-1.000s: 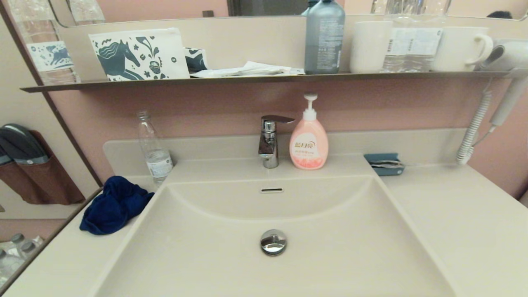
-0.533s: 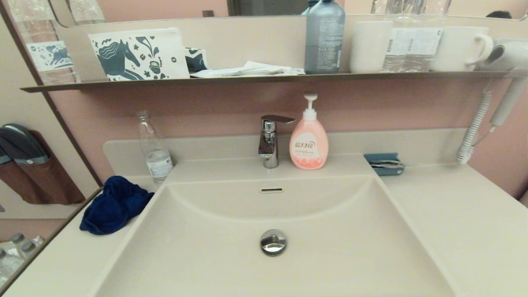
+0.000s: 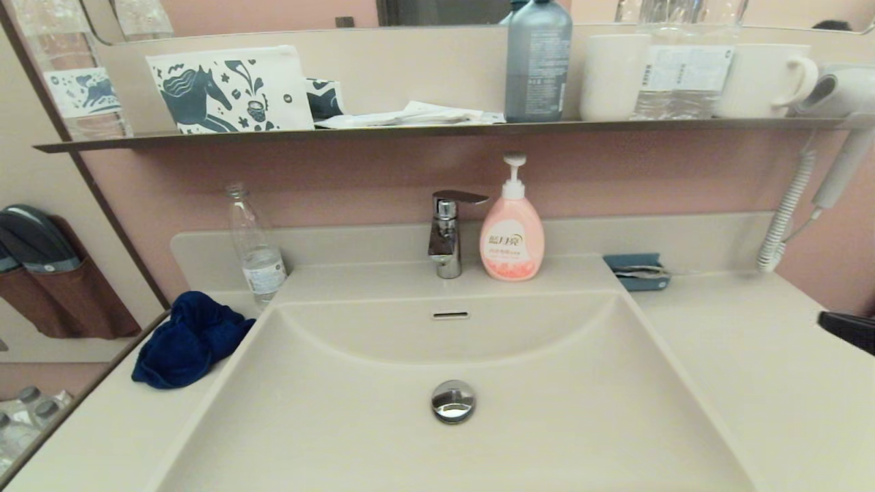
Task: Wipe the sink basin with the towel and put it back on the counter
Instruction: Turn on the faucet
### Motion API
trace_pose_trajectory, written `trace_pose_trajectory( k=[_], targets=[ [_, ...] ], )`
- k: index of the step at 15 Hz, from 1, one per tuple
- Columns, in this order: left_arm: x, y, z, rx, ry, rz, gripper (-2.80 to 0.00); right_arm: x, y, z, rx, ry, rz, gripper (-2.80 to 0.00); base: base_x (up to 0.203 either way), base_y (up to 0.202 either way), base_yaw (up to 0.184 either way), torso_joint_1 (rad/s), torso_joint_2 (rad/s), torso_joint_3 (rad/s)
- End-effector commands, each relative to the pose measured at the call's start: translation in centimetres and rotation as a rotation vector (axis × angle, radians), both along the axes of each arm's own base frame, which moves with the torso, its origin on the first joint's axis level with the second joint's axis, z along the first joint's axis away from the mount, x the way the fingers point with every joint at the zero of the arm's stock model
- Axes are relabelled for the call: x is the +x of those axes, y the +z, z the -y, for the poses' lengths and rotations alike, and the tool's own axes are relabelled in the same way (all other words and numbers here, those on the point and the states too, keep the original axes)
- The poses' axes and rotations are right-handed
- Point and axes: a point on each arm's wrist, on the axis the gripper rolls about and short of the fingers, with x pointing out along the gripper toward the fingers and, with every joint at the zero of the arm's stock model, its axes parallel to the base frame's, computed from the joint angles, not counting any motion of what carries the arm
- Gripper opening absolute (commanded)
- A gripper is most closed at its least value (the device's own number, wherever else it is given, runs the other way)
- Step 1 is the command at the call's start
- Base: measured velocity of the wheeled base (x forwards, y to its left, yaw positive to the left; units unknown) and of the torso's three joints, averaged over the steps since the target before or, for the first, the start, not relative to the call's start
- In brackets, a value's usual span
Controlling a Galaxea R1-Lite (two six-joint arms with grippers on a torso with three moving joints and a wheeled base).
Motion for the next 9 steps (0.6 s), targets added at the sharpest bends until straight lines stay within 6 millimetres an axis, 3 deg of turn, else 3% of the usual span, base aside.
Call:
trace_pose_trajectory(
  k=[1,5,9],
  targets=[
    [0.0,0.0,0.0,0.000,0.000,-0.001,-2.80,5.3,-2.1,-4.4,-0.081,0.082,-0.142,-2.80,0.000,0.000,0.000,0.000,0.00,0.000],
    [0.0,0.0,0.0,0.000,0.000,-0.001,-2.80,12.0,-4.8,-12.6,-0.191,-0.066,-0.104,-2.80,0.000,0.000,0.000,0.000,0.00,0.000],
    [0.0,0.0,0.0,0.000,0.000,-0.001,-2.80,17.7,-6.4,-18.9,-0.206,-0.191,-0.030,-2.80,0.000,0.000,0.000,0.000,0.00,0.000]
  ],
)
